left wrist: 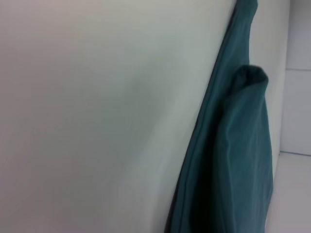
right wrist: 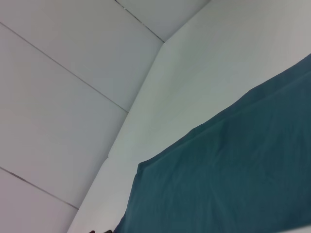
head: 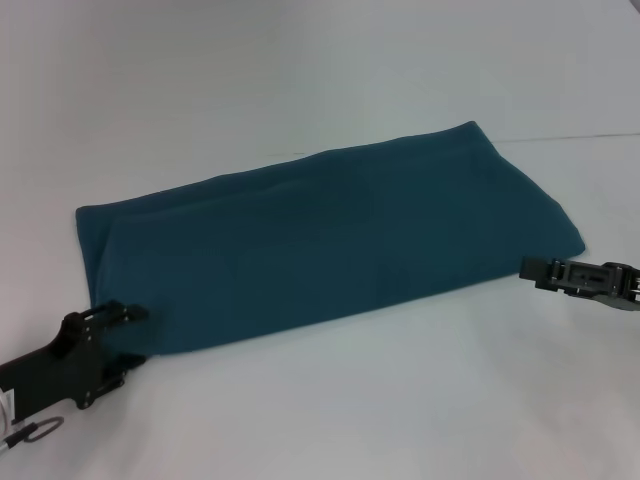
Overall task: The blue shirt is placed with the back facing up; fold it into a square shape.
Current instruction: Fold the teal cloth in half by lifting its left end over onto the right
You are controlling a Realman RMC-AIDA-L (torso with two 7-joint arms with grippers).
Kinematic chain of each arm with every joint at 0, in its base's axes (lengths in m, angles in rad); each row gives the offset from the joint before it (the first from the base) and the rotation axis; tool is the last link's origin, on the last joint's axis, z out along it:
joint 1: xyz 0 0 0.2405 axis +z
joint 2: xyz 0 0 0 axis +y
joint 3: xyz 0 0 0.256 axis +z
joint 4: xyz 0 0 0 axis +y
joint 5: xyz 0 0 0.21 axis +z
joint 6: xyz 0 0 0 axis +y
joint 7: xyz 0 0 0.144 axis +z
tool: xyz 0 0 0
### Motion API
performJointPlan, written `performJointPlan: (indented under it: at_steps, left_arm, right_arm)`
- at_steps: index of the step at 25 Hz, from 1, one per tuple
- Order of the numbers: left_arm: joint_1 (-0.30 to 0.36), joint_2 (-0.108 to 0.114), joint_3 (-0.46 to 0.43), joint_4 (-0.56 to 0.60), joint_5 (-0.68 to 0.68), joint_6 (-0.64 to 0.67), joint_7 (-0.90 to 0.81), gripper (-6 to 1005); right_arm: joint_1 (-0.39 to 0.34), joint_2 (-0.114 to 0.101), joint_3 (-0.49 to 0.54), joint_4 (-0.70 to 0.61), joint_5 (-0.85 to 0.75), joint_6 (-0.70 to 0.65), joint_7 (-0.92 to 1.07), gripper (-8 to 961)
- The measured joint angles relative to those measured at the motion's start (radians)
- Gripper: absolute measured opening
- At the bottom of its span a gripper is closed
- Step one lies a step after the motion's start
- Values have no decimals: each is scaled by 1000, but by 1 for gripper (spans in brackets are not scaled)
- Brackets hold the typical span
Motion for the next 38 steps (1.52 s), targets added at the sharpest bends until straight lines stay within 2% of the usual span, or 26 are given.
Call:
performJointPlan:
  at_steps: [14, 26, 38]
  left_arm:
    - [-46, 4, -2, 8, 1, -39, 8, 663]
    - [-48, 10, 33, -2, 4, -65, 9, 646]
    - [-66, -1, 35, 3, 1, -71, 21, 629]
  right_arm:
    - [-7, 0, 3, 0, 0, 0, -1, 791]
    - [-9, 0, 5, 0, 0, 0, -6, 791]
    - [-12, 0, 5, 0, 4, -2, -6, 791]
